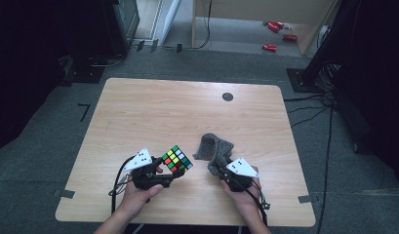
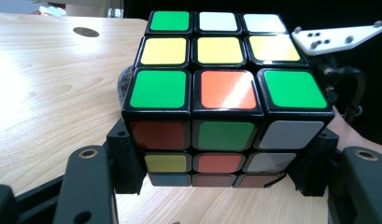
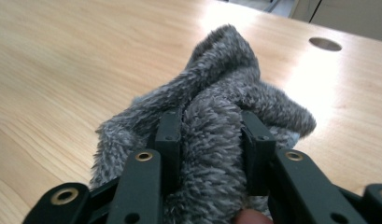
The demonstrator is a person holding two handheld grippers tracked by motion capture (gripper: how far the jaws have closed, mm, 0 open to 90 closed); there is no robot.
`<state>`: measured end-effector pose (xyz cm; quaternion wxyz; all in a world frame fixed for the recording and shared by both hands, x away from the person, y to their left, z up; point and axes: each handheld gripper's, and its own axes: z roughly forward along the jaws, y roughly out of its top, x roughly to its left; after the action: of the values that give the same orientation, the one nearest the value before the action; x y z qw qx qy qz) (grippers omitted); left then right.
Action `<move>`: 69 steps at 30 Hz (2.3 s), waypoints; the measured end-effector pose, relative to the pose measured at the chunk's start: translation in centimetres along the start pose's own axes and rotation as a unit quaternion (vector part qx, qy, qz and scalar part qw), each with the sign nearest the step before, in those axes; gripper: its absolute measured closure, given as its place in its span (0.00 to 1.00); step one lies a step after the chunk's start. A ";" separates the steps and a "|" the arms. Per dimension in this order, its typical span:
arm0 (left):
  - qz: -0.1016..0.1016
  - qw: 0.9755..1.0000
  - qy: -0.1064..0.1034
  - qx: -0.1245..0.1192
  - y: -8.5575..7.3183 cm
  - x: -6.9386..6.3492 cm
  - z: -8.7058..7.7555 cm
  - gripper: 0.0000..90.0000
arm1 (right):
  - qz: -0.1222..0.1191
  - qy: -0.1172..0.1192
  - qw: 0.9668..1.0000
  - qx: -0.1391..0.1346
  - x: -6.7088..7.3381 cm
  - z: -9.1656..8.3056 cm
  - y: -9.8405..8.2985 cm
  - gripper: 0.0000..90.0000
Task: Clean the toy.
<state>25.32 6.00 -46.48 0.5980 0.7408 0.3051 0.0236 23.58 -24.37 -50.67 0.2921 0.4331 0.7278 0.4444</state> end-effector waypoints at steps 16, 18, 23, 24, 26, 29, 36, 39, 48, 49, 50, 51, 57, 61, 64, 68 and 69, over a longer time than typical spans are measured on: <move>0.008 1.000 0.018 0.010 0.0 0.7 -0.3 0.39 | 0.004 0.030 0.999 -0.015 -0.4 -1.5 0.9 0.33; 0.019 0.999 0.037 0.020 -0.1 0.5 0.0 0.39 | 0.006 0.029 0.999 -0.023 -0.3 -2.1 1.2 0.32; 0.068 0.994 0.071 0.051 -0.7 -0.3 0.9 0.39 | 0.005 0.034 0.999 -0.042 0.8 -2.9 2.1 0.32; 0.074 0.993 0.072 0.055 -0.7 -0.4 1.0 0.39 | 0.005 0.035 0.998 -0.044 0.9 -3.0 2.3 0.32; 0.088 0.991 0.075 0.064 -0.9 -0.7 1.3 0.39 | 0.007 0.041 0.998 -0.048 1.3 -3.1 2.5 0.32; 0.068 0.994 0.062 0.059 -0.8 -0.5 1.2 0.39 | 0.002 0.048 0.998 -0.049 1.7 -3.1 2.6 0.33; -0.037 0.999 0.006 0.014 0.4 0.3 0.3 0.39 | -0.035 0.086 0.993 -0.070 4.0 -2.5 1.8 0.33; -0.045 0.999 0.002 0.016 0.4 0.1 0.4 0.39 | -0.056 0.106 0.990 -0.079 5.6 -2.1 1.8 0.29; -0.072 0.997 -0.013 0.017 0.5 -0.3 0.8 0.39 | -0.060 0.120 0.985 -0.107 8.1 -1.2 1.9 0.26; -0.073 0.997 -0.014 0.018 0.4 -0.4 0.9 0.39 | -0.058 0.119 0.985 -0.108 8.2 -1.2 1.9 0.25; -0.073 0.997 -0.013 0.019 0.4 -0.4 1.0 0.39 | -0.057 0.119 0.985 -0.109 8.2 -1.1 1.9 0.25; -0.074 0.997 -0.014 0.020 0.4 -0.5 1.1 0.39 | -0.057 0.117 0.985 -0.110 8.2 -1.1 1.9 0.25; -0.080 0.996 -0.021 0.027 0.3 -0.9 1.4 0.39 | -0.058 0.116 0.984 -0.122 8.4 -1.1 1.9 0.27; -0.090 0.995 -0.033 0.034 0.3 -1.1 1.8 0.39 | -0.063 0.109 0.983 -0.134 8.4 -1.2 1.9 0.31; -0.099 0.994 -0.042 0.036 0.2 -1.3 2.0 0.39 | -0.070 0.099 0.983 -0.140 8.5 -1.2 1.9 0.34; -0.108 0.992 -0.043 0.040 0.2 -1.1 2.0 0.39 | -0.079 0.096 0.982 -0.143 8.5 -1.2 1.8 0.36; -0.111 0.992 -0.043 0.040 0.1 -1.1 2.0 0.39 | -0.082 0.093 0.982 -0.143 8.5 -1.2 1.8 0.37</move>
<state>25.32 3.70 -46.58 0.5795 0.7260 0.3598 -0.0873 19.38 -16.86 -48.89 0.3175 0.2825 0.7138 0.5567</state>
